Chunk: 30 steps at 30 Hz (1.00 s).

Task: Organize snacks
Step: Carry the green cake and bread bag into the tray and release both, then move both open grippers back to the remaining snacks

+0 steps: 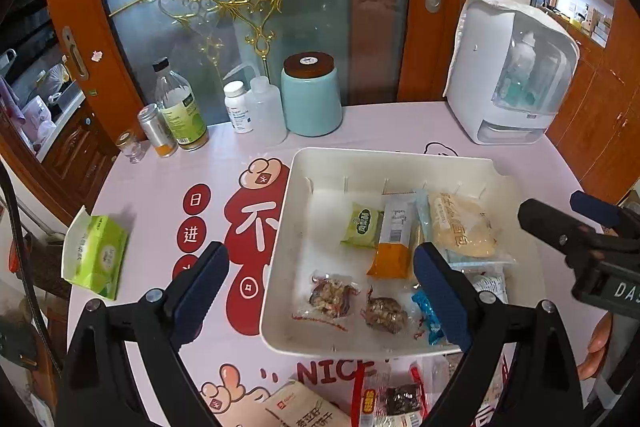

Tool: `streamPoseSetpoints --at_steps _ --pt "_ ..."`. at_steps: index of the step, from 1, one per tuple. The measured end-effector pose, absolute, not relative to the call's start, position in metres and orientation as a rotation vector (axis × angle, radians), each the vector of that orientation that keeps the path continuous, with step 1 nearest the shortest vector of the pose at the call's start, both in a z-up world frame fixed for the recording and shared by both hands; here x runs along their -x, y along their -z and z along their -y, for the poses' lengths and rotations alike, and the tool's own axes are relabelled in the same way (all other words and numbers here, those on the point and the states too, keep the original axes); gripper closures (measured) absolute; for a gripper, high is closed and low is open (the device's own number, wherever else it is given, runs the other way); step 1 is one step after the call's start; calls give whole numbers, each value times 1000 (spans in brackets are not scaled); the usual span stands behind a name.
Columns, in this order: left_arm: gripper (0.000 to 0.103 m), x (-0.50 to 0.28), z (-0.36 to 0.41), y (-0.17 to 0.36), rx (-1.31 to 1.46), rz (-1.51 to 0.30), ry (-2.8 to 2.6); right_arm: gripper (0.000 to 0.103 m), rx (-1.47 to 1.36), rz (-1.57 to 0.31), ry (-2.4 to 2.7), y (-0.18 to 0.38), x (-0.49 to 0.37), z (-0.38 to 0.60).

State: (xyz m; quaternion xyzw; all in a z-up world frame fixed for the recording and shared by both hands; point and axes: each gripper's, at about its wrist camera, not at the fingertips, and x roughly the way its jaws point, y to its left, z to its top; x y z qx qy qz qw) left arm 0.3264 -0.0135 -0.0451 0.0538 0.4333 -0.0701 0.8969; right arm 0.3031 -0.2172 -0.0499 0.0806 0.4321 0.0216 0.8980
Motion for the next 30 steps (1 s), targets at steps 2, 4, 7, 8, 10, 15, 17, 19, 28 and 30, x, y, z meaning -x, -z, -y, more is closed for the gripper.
streamPoseSetpoints --at_steps 2,4,7,8,10,15,17,19,28,30 --pt "10 -319 10 40 -101 -885 164 0 -166 -877 -47 43 -295 216" --pt "10 -310 8 35 -101 -876 182 0 -159 -856 -46 36 -288 214" --pt "10 -292 5 25 -143 -841 196 0 -141 -826 -42 24 -274 211" --pt "10 -288 4 23 -153 -830 201 0 -133 -815 -46 20 -268 210" --pt "10 -276 2 16 -180 -805 215 0 -118 -799 -42 13 -259 207" --pt "10 -246 0 2 -273 -767 242 0 -109 -776 -58 -3 -232 201" --pt "10 -238 0 -3 -301 -775 250 0 -107 -773 -64 -8 -223 198" --pt "10 -226 -2 -9 -323 -768 257 0 -110 -776 -66 -12 -215 194" --pt "10 -188 -32 -29 -279 -726 263 0 -142 -756 -72 -27 -174 185" --pt "10 -182 -39 -28 -273 -722 251 0 -146 -758 -74 -28 -166 183"
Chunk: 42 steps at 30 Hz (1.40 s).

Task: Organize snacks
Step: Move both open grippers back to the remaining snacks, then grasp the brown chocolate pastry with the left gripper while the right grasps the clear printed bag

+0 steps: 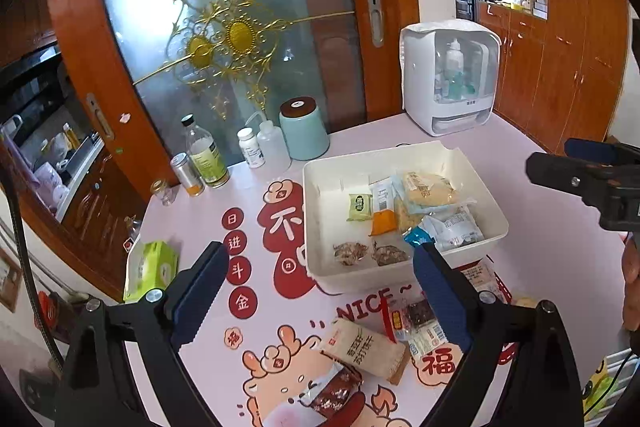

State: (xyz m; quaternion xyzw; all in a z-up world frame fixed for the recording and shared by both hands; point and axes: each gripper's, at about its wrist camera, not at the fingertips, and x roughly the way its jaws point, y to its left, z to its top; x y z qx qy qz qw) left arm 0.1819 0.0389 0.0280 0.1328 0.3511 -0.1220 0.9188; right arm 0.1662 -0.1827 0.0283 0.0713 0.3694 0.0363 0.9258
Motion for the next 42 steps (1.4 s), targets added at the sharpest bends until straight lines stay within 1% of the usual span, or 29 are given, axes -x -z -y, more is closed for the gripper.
streamPoseSetpoints --at_steps 7,12,24,28,35,39,40,41,42 --pt "10 -165 -54 -10 -276 -730 267 0 -90 -755 -40 -18 -145 174" --pt "11 -163 -62 28 -267 -808 287 0 -79 -811 -39 7 -143 175" --pt "11 -177 -80 174 -284 -1138 274 0 -109 -1062 28 122 -161 191" --pt "12 -184 -83 202 -274 -1197 249 0 -123 -1127 44 151 -171 195" --pt "12 -192 -84 223 -271 -1238 231 0 -145 -1205 60 190 -189 197" --pt "16 -198 -82 232 -262 -1262 231 0 -151 -1250 62 208 -197 197" --pt "19 -199 -82 234 -260 -1267 232 0 -158 -1257 55 211 -198 196" --pt "24 -200 -81 237 -258 -1276 234 0 -168 -1267 49 215 -200 196" --pt "25 -201 -80 240 -255 -1284 238 0 -172 -1268 48 217 -200 195"
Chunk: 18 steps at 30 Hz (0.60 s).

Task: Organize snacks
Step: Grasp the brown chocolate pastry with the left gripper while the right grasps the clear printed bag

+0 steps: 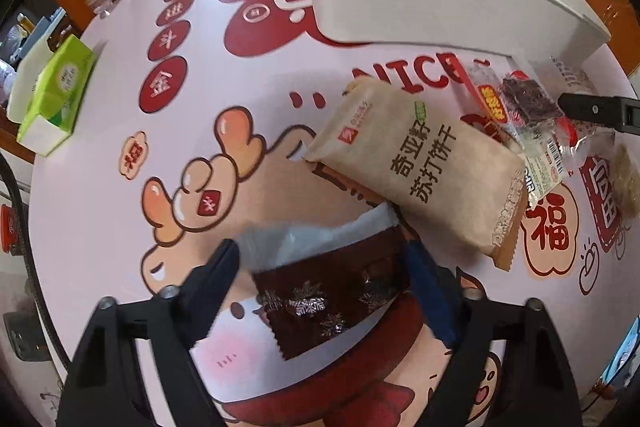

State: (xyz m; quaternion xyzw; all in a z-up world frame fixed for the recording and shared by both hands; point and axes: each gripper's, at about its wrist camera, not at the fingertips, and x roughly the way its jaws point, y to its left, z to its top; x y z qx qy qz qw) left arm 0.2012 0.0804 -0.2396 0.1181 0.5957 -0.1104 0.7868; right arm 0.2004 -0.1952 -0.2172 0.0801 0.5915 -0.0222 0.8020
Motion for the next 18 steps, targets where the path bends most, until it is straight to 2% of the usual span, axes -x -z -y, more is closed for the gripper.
streamPoseSetpoints --at_steps 3,6,7,8,9,10,11,14,18 --pt "30 -202 -80 241 -223 -1288 255 0 -159 -1265 44 219 -202 192" --pt "40 -201 -77 240 -207 -1289 280 0 -148 -1265 41 221 -202 190" --pt "45 -200 -76 239 -209 -1286 283 0 -142 -1265 40 221 -202 189" --pt "59 -199 -75 239 -208 -1280 290 1 -134 -1268 39 222 -202 187" --pt "65 -197 -72 237 -205 -1273 298 2 -129 -1270 37 223 -204 184" --pt "77 -194 -70 236 -201 -1274 301 7 -129 -1266 34 223 -203 183" --pt "82 -191 -69 235 -199 -1274 301 15 -122 -1264 35 223 -203 180" --pt "84 -182 -64 233 -204 -1259 293 26 -76 -1243 37 218 -198 173" --pt "85 -165 -58 226 -190 -1246 298 29 -98 -1233 23 213 -191 174"
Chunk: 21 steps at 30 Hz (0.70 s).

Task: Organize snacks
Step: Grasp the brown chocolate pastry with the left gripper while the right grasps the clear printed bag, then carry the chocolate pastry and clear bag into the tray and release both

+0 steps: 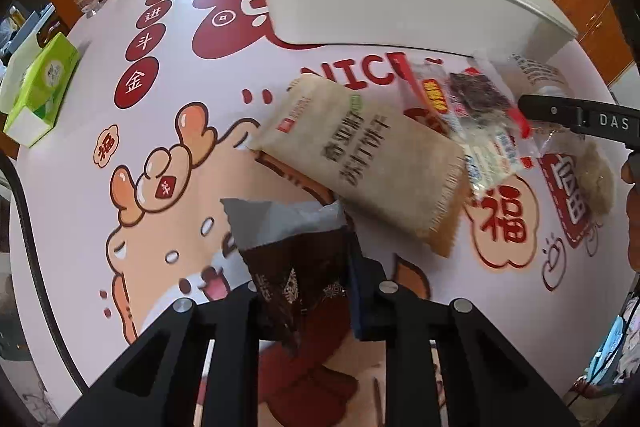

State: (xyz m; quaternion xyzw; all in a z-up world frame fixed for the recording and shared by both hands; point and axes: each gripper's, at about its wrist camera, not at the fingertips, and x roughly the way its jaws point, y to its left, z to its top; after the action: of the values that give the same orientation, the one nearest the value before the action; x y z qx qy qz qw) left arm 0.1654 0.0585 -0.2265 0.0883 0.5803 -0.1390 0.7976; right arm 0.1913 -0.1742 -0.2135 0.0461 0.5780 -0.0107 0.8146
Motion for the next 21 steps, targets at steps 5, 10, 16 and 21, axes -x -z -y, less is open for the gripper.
streamPoseSetpoints --at_steps 5,10,16,21 --pt "86 -140 -56 203 -160 -1207 306 32 -139 -1222 4 202 -171 176" --pt "86 -118 -49 172 -152 -1160 340 32 -156 -1176 -31 177 -141 180" --pt "86 -114 -35 132 -149 -1083 408 32 -163 -1108 -74 141 -122 176" --pt "85 -126 -23 97 -161 -1014 424 31 -154 -1021 -106 105 -111 171"
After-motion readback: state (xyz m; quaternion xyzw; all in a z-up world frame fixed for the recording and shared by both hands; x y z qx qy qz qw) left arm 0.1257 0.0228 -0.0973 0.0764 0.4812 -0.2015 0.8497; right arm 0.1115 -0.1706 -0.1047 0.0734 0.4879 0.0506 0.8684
